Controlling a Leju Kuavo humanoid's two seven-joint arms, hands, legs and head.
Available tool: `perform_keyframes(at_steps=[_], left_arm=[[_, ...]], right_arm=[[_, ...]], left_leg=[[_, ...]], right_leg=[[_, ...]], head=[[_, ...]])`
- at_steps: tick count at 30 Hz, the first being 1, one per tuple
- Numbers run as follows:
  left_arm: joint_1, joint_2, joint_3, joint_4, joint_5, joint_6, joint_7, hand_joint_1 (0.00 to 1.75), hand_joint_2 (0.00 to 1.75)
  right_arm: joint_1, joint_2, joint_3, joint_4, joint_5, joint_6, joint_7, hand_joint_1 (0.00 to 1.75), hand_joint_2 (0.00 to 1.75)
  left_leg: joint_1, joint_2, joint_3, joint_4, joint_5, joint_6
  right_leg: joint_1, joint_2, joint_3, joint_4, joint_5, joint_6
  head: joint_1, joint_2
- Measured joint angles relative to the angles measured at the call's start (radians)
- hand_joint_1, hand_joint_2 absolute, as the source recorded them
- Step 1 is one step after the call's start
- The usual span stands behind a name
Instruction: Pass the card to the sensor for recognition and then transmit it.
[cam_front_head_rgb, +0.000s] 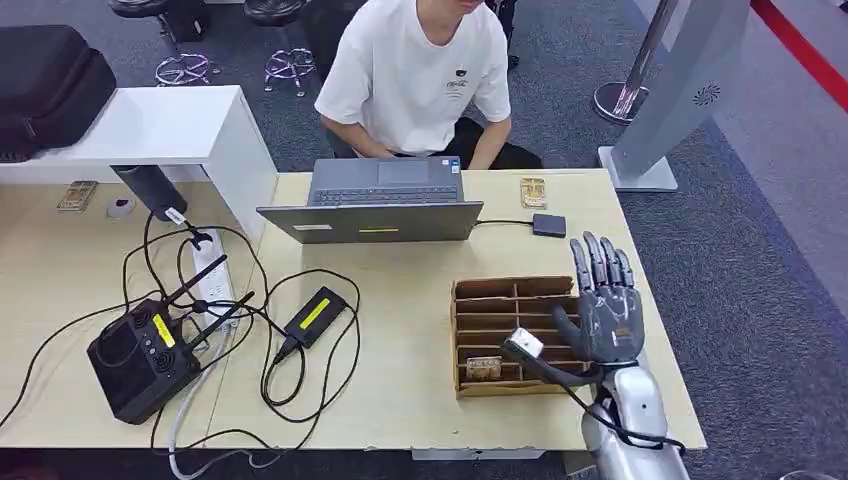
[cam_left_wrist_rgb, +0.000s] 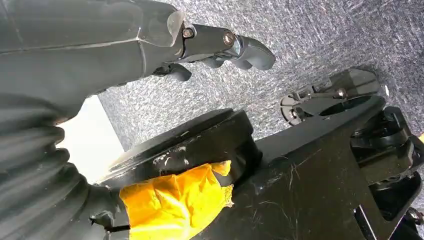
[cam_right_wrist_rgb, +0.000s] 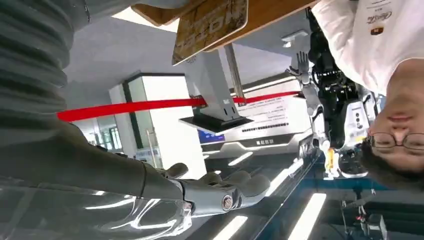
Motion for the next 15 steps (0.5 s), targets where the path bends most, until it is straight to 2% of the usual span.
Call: perform_keyframes(at_steps=[15], left_arm=[[-0.002,0.0,0.0,0.0,-0.003,-0.003,0.003,0.0,1.75]], right_arm=[[-0.005,0.0,0.017,0.024,0.003,0.0,0.021,0.0,1.75]], left_leg=[[0.0,0.0,0.001,0.0,0.0,0.0]], right_leg=[[0.0,0.0,0.0,0.0,0.0,0.0]], head=[[0.0,0.0]])
